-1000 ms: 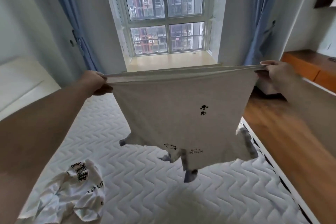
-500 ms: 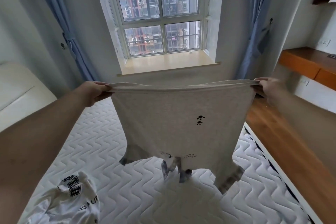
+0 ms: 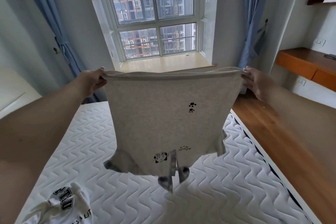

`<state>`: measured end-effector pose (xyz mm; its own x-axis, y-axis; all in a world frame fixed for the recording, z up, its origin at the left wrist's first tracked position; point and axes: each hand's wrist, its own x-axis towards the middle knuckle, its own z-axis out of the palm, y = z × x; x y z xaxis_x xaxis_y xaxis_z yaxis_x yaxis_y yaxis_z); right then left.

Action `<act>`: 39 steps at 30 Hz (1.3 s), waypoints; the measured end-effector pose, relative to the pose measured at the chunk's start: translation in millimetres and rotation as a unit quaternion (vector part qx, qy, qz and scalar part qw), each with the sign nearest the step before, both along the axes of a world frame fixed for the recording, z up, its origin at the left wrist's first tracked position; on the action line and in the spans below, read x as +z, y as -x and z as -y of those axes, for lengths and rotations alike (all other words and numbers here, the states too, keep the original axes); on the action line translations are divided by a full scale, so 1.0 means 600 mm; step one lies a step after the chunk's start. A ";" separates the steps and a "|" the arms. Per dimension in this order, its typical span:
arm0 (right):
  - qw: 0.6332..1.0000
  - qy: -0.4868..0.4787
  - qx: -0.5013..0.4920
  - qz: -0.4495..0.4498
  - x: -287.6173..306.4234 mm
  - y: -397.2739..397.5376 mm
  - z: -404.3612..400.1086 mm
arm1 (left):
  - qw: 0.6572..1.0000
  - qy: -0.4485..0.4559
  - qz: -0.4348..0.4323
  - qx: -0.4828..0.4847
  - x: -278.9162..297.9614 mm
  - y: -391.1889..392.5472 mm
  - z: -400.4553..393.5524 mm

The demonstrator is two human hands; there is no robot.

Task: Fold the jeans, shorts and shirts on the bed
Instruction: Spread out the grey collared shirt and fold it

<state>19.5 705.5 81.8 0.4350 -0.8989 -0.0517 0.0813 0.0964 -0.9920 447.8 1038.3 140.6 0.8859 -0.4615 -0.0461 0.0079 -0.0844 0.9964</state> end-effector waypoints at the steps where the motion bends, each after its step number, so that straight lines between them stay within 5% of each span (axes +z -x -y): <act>1: 1.000 0.003 0.000 0.004 0.003 0.006 0.001 | 1.000 0.010 -0.003 0.002 0.002 -0.001 -0.008; 10: 0.999 -0.029 0.007 0.016 -0.073 0.099 -0.072 | 0.998 0.033 -0.040 0.024 -0.110 0.051 -0.138; 17: 0.990 -0.121 -0.072 -0.031 -0.337 0.245 -0.251 | 0.983 0.016 -0.163 0.078 -0.404 0.219 -0.329; 26: 0.933 -0.266 -0.115 -0.213 -0.650 0.440 -0.497 | 0.949 -0.150 -0.258 0.105 -0.729 0.443 -0.544; 39: 0.845 -0.357 -0.106 -0.383 -0.836 0.568 -0.668 | 0.874 -0.336 -0.337 0.100 -0.947 0.616 -0.750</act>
